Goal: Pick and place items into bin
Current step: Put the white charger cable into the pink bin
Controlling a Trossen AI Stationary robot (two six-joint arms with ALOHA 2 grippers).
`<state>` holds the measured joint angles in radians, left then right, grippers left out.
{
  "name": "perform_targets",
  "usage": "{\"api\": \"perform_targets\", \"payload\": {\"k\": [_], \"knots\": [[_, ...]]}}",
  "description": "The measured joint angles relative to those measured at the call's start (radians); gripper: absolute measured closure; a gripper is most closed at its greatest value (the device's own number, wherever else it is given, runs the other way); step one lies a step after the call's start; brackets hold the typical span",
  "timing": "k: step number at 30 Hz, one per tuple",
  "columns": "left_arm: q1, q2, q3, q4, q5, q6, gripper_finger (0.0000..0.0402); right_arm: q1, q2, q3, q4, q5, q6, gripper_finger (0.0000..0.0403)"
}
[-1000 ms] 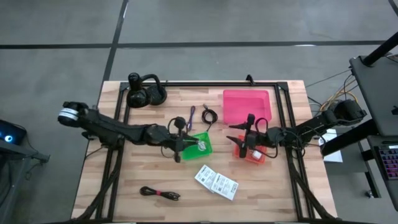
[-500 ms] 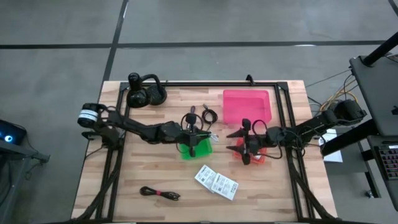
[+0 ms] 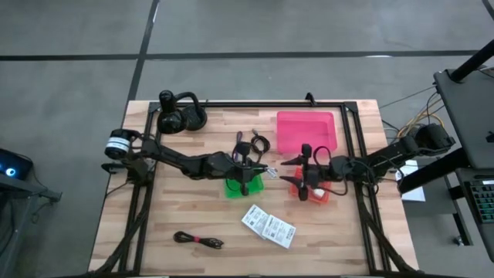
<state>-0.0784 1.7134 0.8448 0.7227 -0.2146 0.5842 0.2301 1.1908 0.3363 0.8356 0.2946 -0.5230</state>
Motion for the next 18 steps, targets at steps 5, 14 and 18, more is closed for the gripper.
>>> {"api": "perform_targets", "payload": {"k": [5,14,18], "knots": [[0.0,0.001,0.008,0.004,0.001,0.0,0.0378,-0.002,0.002,-0.001,-0.029,-0.006,0.0,0.0194],[0.0,0.001,0.017,0.001,0.024,0.0,0.0385,-0.005,0.005,0.0,-0.034,-0.011,0.015,0.0105],[0.0,0.012,0.032,0.004,0.026,0.0,0.0385,-0.005,0.012,0.017,-0.03,-0.015,0.03,0.0086]]}}
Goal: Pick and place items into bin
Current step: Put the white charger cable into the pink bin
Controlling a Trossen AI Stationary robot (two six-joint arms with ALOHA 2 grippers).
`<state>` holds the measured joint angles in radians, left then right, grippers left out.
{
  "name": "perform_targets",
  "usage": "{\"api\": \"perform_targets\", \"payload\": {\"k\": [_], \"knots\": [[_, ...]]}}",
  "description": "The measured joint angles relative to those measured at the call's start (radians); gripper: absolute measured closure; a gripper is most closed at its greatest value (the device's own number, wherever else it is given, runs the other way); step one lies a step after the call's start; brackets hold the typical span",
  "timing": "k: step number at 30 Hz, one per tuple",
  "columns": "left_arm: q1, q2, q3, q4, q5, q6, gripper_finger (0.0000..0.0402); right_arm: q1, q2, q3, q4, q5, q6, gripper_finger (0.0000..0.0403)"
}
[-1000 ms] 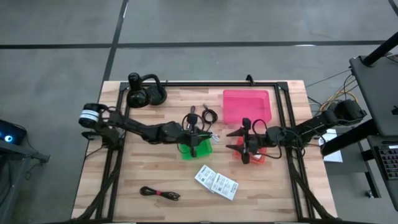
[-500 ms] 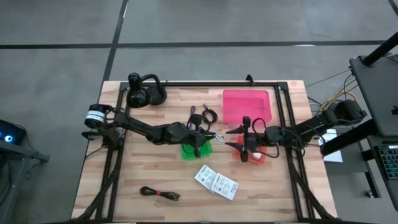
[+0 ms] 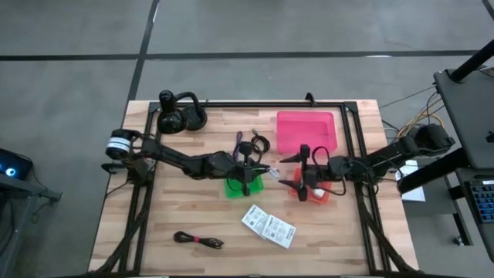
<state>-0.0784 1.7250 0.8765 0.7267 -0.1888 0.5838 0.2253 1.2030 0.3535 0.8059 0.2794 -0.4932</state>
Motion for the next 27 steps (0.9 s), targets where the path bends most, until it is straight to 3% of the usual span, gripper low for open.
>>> {"api": "perform_targets", "payload": {"k": [10,18,27], "knots": [[0.0,0.028,0.023,-0.002,0.004,0.0,0.0385,-0.003,0.093,0.073,0.01,0.011,0.016,0.01],[0.0,0.028,0.018,-0.006,0.004,0.0,0.0385,-0.008,0.162,0.118,0.009,0.016,-0.024,0.014],[0.0,0.027,0.014,-0.011,-0.001,0.0,0.0385,-0.008,0.157,0.116,0.012,0.057,-0.035,0.0201]]}}
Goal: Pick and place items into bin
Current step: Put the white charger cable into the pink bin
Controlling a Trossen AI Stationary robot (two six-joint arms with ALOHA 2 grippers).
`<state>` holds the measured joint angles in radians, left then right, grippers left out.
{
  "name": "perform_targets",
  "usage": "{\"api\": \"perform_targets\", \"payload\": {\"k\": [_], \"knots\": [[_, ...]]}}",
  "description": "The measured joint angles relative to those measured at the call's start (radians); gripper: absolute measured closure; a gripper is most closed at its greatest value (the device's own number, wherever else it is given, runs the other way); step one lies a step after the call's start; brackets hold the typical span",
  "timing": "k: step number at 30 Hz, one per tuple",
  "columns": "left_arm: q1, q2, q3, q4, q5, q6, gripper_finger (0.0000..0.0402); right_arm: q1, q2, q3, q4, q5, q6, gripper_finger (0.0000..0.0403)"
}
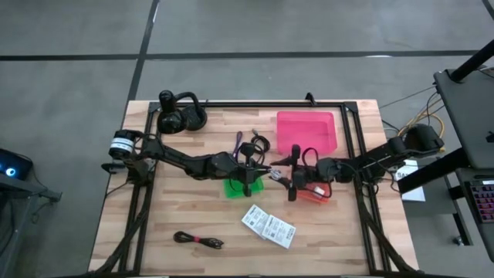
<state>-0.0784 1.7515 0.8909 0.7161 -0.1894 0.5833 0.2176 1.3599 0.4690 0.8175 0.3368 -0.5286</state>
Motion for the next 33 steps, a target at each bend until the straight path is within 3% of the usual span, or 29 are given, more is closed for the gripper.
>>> {"api": "perform_targets", "payload": {"k": [10,17,21,25,33], "knots": [[0.0,0.0,0.0,0.002,-0.002,0.0,0.0385,0.0,-0.002,-0.002,-0.02,0.01,-0.006,0.0283],[0.0,-0.001,0.0,0.002,-0.003,0.0,0.0347,0.0,-0.002,-0.002,-0.029,0.01,-0.029,0.0374],[0.0,-0.002,0.0,0.007,-0.045,0.0,0.0339,0.0,-0.01,-0.002,-0.03,0.035,-0.024,0.0379],[-0.001,-0.01,-0.004,-0.002,-0.163,0.0,0.0338,-0.001,-0.011,-0.002,-0.03,0.15,-0.02,0.0379],[-0.001,-0.062,-0.019,-0.13,-0.187,-0.03,0.0336,-0.005,-0.012,-0.008,-0.062,0.406,-0.003,0.0379]]}}
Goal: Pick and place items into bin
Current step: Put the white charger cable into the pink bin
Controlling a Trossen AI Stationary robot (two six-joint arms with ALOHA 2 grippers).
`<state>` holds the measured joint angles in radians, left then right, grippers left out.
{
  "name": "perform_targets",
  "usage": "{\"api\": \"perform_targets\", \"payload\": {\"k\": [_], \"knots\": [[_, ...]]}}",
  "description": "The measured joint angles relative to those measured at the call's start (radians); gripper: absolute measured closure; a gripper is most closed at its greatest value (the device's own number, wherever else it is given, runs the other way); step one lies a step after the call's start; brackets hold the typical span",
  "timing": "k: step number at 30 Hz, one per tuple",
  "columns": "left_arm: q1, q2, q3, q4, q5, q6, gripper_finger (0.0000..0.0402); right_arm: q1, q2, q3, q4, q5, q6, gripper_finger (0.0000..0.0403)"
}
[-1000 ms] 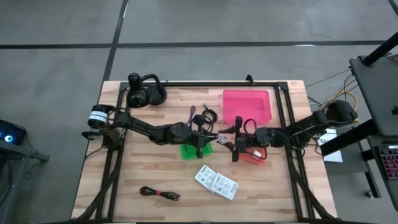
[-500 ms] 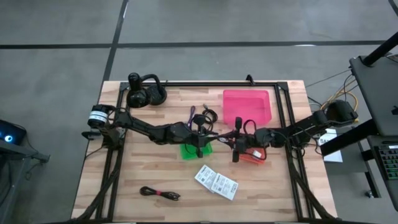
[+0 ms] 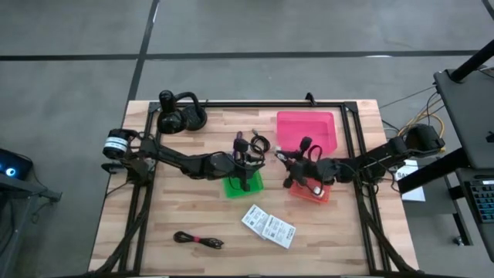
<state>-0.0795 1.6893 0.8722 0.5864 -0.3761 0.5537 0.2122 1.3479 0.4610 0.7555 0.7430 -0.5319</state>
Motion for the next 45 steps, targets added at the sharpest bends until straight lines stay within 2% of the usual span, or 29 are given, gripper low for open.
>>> {"api": "perform_targets", "payload": {"k": [5,10,15,18,22,24,35,40,45], "knots": [[0.0,-0.032,-0.007,-0.072,-0.006,-0.058,0.0336,-0.038,0.0,-0.013,-0.001,0.123,0.044,0.0379],[0.0,-0.055,-0.015,-0.116,-0.008,-0.103,0.0336,-0.12,0.0,-0.021,-0.004,0.124,0.157,0.038],[-0.001,-0.056,-0.015,-0.126,-0.008,-0.104,0.0336,-0.218,0.0,-0.022,-0.091,0.117,0.3,0.038],[-0.001,-0.056,-0.015,-0.127,-0.007,-0.106,0.0336,-0.276,-0.009,-0.022,-0.147,0.046,0.379,0.038],[-0.001,-0.056,-0.015,-0.126,-0.008,-0.106,0.0336,-0.348,-0.024,-0.022,-0.184,-0.209,0.45,0.038],[-0.001,-0.056,-0.015,-0.127,-0.008,-0.106,0.0336,-0.375,-0.024,-0.022,-0.184,-0.288,0.471,0.038],[-0.001,-0.056,-0.015,-0.126,-0.008,-0.106,0.0336,-0.431,-0.025,-0.025,-0.306,-0.308,0.541,0.038],[-0.001,-0.056,-0.015,-0.126,-0.008,-0.106,0.0336,-0.433,-0.026,-0.025,-0.309,-0.399,0.552,0.038],[-0.001,-0.056,-0.015,-0.126,-0.008,-0.106,0.0336,-0.435,-0.026,-0.025,-0.311,-0.404,0.545,0.038]]}}
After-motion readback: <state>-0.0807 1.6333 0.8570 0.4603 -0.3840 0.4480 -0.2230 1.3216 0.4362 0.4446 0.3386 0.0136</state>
